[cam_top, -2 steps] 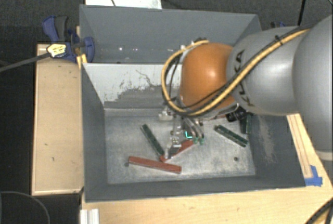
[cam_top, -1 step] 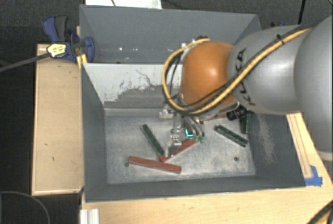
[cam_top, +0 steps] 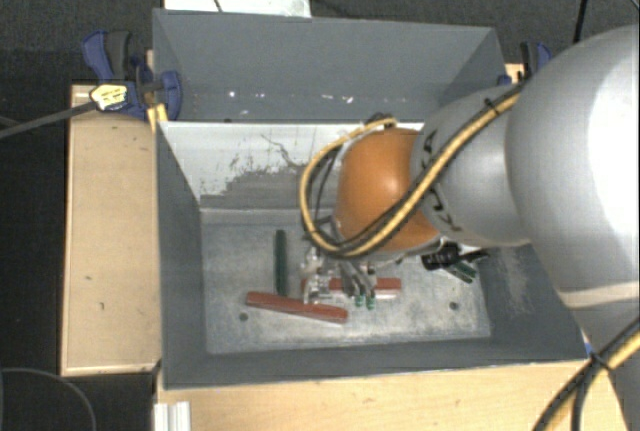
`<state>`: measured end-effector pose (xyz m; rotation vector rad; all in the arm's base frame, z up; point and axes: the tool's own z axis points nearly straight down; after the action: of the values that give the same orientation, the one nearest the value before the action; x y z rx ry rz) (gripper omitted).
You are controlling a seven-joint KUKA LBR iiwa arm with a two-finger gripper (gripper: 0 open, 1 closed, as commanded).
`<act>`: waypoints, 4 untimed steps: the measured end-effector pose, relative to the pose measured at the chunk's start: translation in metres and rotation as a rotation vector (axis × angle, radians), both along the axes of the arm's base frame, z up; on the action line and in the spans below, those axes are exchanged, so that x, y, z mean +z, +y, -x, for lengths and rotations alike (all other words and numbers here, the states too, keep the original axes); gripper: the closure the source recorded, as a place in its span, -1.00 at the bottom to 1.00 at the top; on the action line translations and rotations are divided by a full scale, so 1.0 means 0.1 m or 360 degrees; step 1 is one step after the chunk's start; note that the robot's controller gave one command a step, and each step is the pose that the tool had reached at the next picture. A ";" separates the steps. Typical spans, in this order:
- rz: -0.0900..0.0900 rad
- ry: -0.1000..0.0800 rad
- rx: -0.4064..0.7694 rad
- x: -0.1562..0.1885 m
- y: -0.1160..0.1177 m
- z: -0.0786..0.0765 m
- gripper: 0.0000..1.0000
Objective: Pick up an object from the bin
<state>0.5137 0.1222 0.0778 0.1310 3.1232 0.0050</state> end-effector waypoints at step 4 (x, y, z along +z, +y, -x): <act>0.0007 0.0024 0.0005 0.52 -0.48 0.06 1.00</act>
Offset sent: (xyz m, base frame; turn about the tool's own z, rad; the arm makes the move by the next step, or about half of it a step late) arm -0.0060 -0.0279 0.2342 0.0297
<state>0.5073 0.0747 0.1293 0.1271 3.1385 -0.0026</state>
